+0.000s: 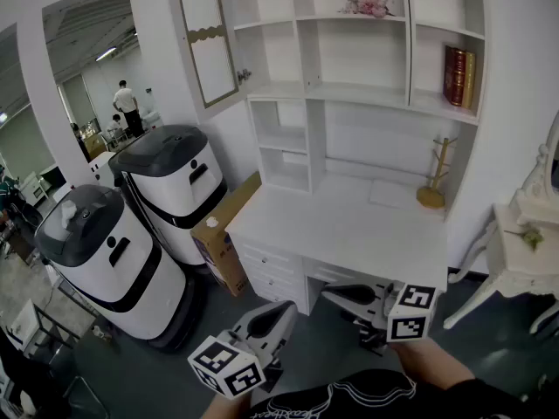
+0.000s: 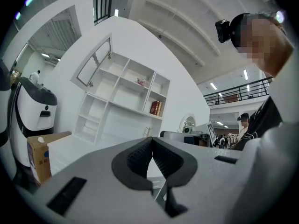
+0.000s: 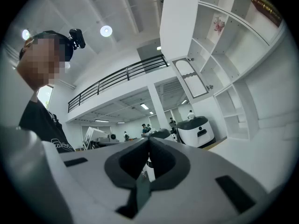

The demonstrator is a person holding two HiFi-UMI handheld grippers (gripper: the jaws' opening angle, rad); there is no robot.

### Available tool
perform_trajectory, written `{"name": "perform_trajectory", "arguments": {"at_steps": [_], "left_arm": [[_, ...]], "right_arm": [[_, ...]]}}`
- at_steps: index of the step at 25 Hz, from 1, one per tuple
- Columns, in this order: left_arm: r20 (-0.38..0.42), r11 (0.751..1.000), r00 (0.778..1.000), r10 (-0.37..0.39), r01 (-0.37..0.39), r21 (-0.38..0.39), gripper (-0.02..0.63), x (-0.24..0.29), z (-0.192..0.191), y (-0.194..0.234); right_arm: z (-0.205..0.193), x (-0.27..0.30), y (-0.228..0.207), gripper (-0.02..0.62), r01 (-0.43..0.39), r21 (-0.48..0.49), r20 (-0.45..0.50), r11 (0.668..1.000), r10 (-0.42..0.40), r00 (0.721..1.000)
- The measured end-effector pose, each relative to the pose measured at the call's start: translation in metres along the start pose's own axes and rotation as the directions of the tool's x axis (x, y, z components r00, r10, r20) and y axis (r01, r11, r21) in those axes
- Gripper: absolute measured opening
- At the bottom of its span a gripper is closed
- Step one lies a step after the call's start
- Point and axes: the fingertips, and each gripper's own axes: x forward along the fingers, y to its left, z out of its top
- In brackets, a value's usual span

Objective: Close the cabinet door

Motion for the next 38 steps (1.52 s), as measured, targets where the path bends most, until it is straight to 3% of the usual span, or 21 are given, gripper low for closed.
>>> {"name": "perform_trajectory", "arguments": {"at_steps": [19,24,38], "left_arm": [[0.025,0.995,0.995,0.101,-0.101,0.013,0.005,-0.078,0.004,0.041],[0.033,0.992,0.992,0.124,-0.123,-0.026,0.005,-0.096,-0.002,0.057],[0.014,0.985,0.985,0.171,-0.171,-0.036,0.005,-0.083,-0.005,0.116]], "right_arm": [[-0.030,0.070,0.034,0.006,-0.060,0.026,-0.042,0.998,0.061,0.997],[-0.046,0.081,0.038,0.006,-0.062,0.049,-0.055,0.997,0.065,0.996],[-0.054,0.128,-0.014,0.007,-0.111,0.094,-0.047,0.989,0.115,0.992]]}}
